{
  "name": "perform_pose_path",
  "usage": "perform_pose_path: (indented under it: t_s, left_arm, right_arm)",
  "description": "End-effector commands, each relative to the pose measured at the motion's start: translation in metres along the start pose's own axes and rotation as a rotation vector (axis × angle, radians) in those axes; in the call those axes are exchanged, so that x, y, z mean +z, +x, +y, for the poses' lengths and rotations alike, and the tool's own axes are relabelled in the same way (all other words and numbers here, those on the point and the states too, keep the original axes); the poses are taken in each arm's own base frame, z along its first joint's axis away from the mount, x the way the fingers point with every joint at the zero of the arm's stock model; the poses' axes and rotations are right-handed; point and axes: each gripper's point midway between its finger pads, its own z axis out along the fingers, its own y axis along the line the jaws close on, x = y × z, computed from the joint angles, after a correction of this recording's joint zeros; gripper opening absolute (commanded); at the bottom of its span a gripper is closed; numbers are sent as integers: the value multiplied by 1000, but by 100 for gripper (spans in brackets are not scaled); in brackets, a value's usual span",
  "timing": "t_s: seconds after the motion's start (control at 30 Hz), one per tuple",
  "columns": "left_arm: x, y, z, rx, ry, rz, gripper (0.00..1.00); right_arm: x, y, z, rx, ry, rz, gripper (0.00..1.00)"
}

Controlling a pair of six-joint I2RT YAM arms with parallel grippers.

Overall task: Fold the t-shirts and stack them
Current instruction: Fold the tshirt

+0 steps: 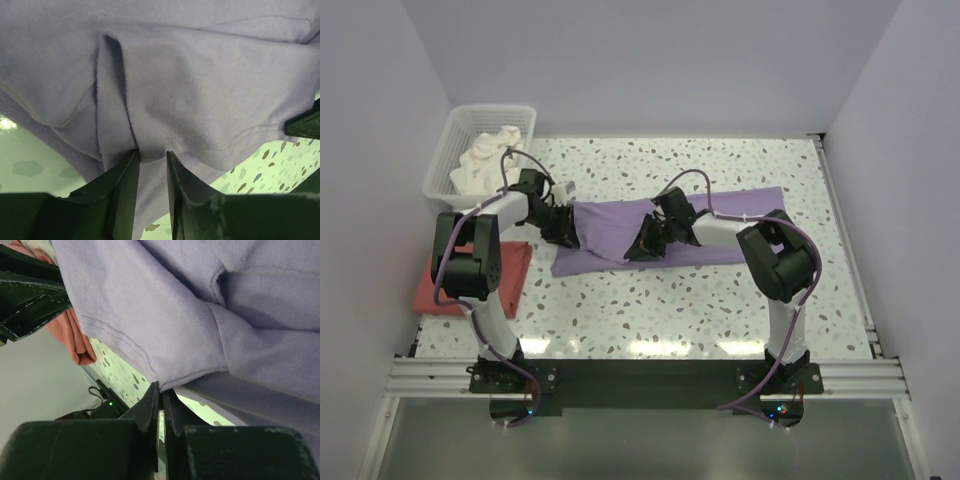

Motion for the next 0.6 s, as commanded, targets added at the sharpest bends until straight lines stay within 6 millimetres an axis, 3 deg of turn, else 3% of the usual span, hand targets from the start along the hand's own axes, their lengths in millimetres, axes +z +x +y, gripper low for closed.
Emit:
perform_pose_path:
  t_s: [0.0, 0.13, 0.27, 0.57]
  left_arm:
    - [-2, -3, -8, 2, 59, -13, 32]
    - [-11, -11, -12, 25, 71, -39, 17]
    - [-24, -32, -15, 49, 73, -86, 1]
    - [-32, -79, -29, 90, 150, -154, 0]
  right_arm:
    - [0, -1, 4, -12, -18, 12, 0]
    - [-2, -5, 11, -33, -30, 11, 0]
    - [-8, -21, 21, -77, -52, -16, 0]
    - [-11, -64, 28, -135, -74, -49, 0]
